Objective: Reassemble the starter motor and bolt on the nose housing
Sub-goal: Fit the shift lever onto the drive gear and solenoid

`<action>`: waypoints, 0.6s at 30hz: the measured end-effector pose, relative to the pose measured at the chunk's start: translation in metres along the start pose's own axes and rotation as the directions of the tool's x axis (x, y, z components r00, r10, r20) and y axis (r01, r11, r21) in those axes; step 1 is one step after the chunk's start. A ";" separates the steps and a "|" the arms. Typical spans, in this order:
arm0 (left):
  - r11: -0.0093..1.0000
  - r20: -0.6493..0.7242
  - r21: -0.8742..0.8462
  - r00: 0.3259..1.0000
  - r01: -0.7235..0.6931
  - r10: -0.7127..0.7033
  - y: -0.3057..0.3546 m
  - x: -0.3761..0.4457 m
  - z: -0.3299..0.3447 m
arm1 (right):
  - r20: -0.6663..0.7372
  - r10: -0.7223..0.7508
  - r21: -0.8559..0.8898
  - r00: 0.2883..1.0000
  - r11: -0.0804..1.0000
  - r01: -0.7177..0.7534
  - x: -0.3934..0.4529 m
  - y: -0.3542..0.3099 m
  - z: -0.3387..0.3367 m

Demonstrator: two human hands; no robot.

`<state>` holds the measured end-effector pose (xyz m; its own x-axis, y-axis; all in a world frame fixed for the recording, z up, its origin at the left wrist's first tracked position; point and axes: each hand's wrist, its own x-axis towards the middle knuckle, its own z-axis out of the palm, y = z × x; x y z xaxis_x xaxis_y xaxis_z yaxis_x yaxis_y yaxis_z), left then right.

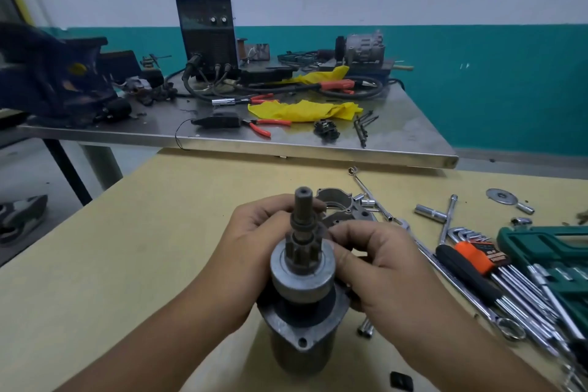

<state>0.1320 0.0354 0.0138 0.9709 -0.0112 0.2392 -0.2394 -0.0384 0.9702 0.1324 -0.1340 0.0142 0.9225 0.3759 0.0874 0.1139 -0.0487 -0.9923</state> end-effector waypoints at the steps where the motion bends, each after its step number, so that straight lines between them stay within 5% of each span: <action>1: 1.000 0.028 0.021 0.999 0.017 -0.017 0.003 0.001 0.001 | -0.001 0.004 0.045 1.000 0.999 -0.004 -0.001 0.001 0.002; 6: 0.995 0.146 0.022 0.984 0.101 -0.103 0.013 0.015 0.002 | 0.025 0.015 0.137 1.000 0.990 -0.019 -0.001 0.000 0.003; 12: 0.998 0.136 0.056 0.990 0.031 -0.038 0.007 0.013 -0.001 | -0.008 0.081 0.174 0.997 0.982 -0.079 0.002 0.002 0.003; 18: 0.988 0.210 -0.011 0.966 0.155 -0.149 0.008 0.006 -0.016 | -0.016 0.118 0.234 0.993 0.966 -0.111 0.000 -0.001 0.008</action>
<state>0.1358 0.0510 0.0232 0.9735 -0.2149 0.0780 -0.0861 -0.0286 0.9959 0.1295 -0.1268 0.0142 0.9354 0.3524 -0.0292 -0.0789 0.1277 -0.9887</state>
